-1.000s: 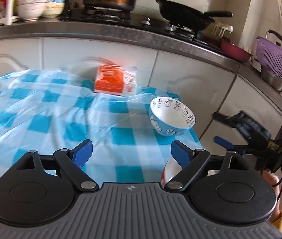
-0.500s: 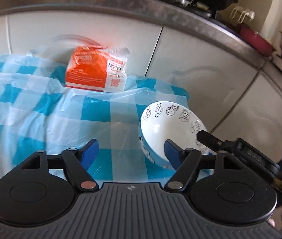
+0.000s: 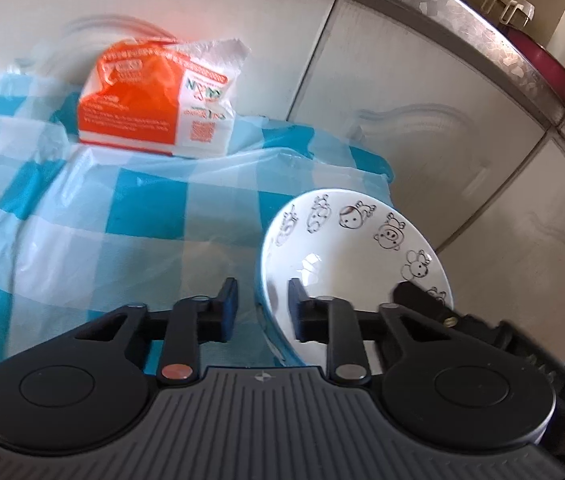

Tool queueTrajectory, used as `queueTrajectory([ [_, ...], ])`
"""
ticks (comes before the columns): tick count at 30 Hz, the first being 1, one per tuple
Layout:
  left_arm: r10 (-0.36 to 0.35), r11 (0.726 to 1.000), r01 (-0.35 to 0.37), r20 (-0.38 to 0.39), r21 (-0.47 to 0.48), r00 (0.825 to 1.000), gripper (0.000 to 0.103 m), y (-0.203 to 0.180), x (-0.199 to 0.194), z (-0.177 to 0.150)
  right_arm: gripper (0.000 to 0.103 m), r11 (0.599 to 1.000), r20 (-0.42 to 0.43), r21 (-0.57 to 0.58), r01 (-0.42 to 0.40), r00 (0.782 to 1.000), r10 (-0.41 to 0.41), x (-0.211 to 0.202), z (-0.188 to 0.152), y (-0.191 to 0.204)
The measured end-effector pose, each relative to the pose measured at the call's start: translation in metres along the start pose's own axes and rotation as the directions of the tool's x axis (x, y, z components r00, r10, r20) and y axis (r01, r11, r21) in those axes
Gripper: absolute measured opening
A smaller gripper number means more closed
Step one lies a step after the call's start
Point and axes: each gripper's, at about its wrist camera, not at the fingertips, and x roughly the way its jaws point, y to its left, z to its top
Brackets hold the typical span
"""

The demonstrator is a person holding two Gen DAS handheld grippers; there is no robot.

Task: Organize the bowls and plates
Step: 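Move the left gripper to the blue cartoon bowl and grasp its rim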

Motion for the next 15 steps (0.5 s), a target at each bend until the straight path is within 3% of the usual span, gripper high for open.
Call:
queueTrajectory([
  [6,-0.009,1.0,0.009,0.01,-0.005,1.0,0.011,0.0,0.004,-0.001,0.048,1.0,-0.016,-0.018,-0.017,1.0,0.017,0.004,-0.002,-0.001],
  [9,-0.019,1.0,0.019,0.016,0.002,1.0,0.011,-0.001,0.003,-0.002,0.045,0.999,-0.027,-0.033,-0.038,0.999,0.037,0.005,-0.002,0.003],
  [15,-0.052,0.999,0.051,0.046,0.015,0.998,0.011,-0.004,-0.006,-0.003,0.045,0.997,-0.018,-0.072,-0.002,1.0,0.0,0.002,-0.001,0.011],
])
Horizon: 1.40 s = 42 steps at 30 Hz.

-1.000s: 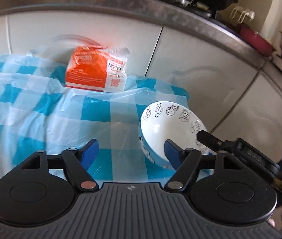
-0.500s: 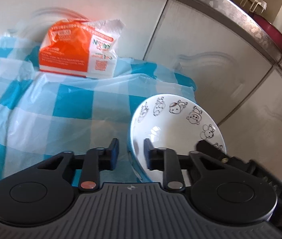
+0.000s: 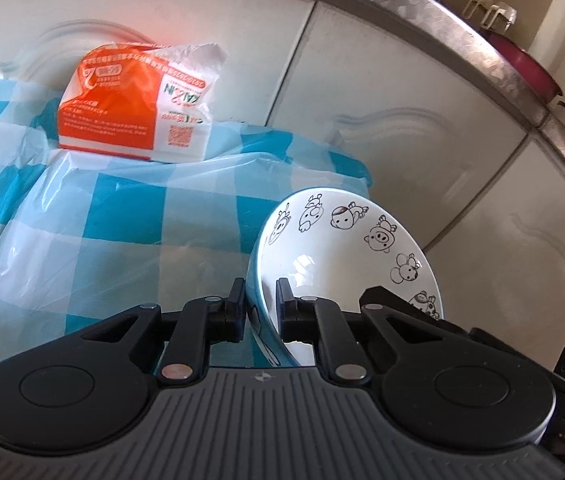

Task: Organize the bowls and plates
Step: 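Lift the blue cartoon bowl with the left gripper toward the pink bowl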

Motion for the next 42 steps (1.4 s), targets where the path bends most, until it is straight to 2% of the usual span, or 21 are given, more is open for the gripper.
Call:
queueTrajectory([
  [11,-0.037,0.999,0.038,0.113,-0.005,0.993,0.011,0.002,-0.052,0.008,0.045,0.997,0.032,-0.058,-0.041,0.999,0.043,-0.016,0.005,0.034],
  [21,-0.028,0.997,0.042,0.197,-0.065,0.98,0.011,0.031,-0.112,-0.006,0.045,0.988,0.021,-0.1,-0.115,0.993,0.118,-0.028,-0.008,0.078],
  [31,0.013,0.99,0.024,0.255,-0.14,0.967,0.011,0.071,-0.173,-0.034,0.045,0.965,-0.039,-0.165,-0.207,0.978,0.203,-0.035,-0.038,0.129],
  [42,0.096,0.969,-0.023,0.291,-0.244,0.952,0.011,0.127,-0.226,-0.069,0.045,0.927,-0.164,-0.265,-0.266,0.96,0.228,-0.027,-0.09,0.189],
])
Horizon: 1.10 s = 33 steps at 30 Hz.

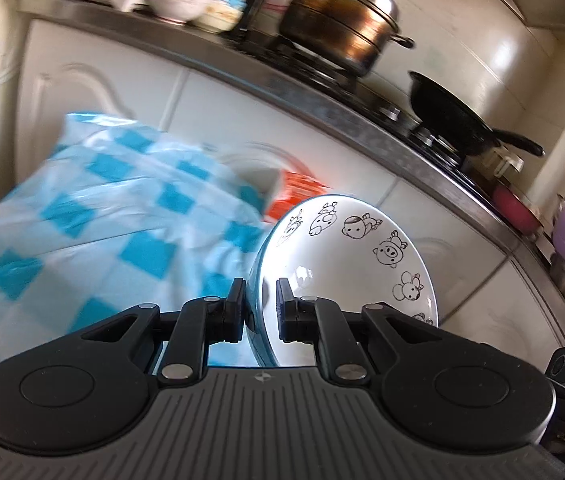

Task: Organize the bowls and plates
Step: 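Lift the blue cartoon bowl with the left gripper toward the pink bowl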

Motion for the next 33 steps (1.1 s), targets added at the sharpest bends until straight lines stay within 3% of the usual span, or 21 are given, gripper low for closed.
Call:
queueTrajectory([
  [9,0.065,0.998,-0.064,0.048,-0.026,0.997,0.011,0.038,-0.05,-0.005,0.045,0.997,-0.111,-0.039,-0.071,0.992,0.066,0.025,-0.036,0.049],
  [18,0.127,0.991,-0.122,0.105,-0.056,0.986,0.012,0.077,-0.096,-0.017,0.045,0.992,-0.251,-0.034,-0.118,0.962,0.106,0.046,-0.084,0.093],
  [25,0.138,0.989,-0.131,0.103,-0.072,0.985,0.012,0.094,-0.112,-0.033,0.045,0.993,-0.315,-0.071,-0.094,0.947,0.067,0.051,-0.114,0.12],
  [33,0.114,0.988,-0.11,0.03,-0.107,0.993,0.012,0.112,-0.102,-0.047,0.045,0.993,-0.316,-0.119,-0.011,0.948,-0.027,0.045,-0.131,0.13],
])
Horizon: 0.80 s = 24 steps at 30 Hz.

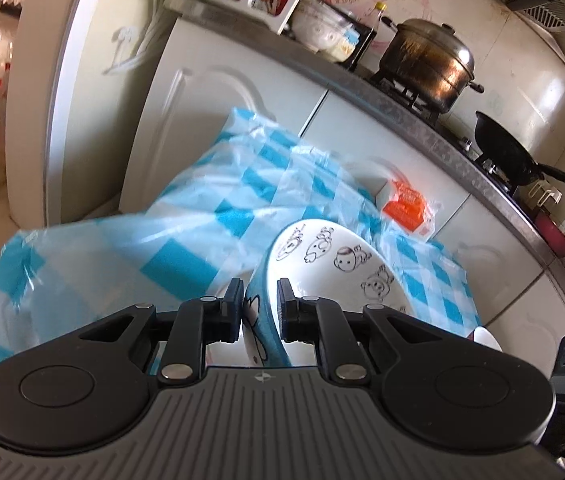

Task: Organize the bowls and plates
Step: 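Lift the blue cartoon bowl with the left gripper toward the pink bowl, then lower the blue cartoon bowl into the pink bowl and open the left gripper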

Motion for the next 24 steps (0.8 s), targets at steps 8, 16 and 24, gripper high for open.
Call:
queueTrajectory([
  [8,0.0,1.0,-0.001,-0.02,-0.014,1.0,0.012,0.009,0.005,-0.004,0.044,0.995,0.004,-0.068,0.067,0.998,-0.067,0.003,-0.006,0.014],
  [16,-0.009,1.0,0.009,-0.032,-0.016,0.999,0.012,0.01,0.003,-0.01,0.05,0.975,0.025,-0.177,0.137,0.991,-0.134,0.007,-0.013,0.03],
  [24,-0.017,0.999,0.016,-0.038,-0.03,0.999,0.012,0.01,0.003,-0.012,0.051,0.962,0.04,-0.22,0.163,0.987,-0.158,0.006,-0.016,0.037],
])
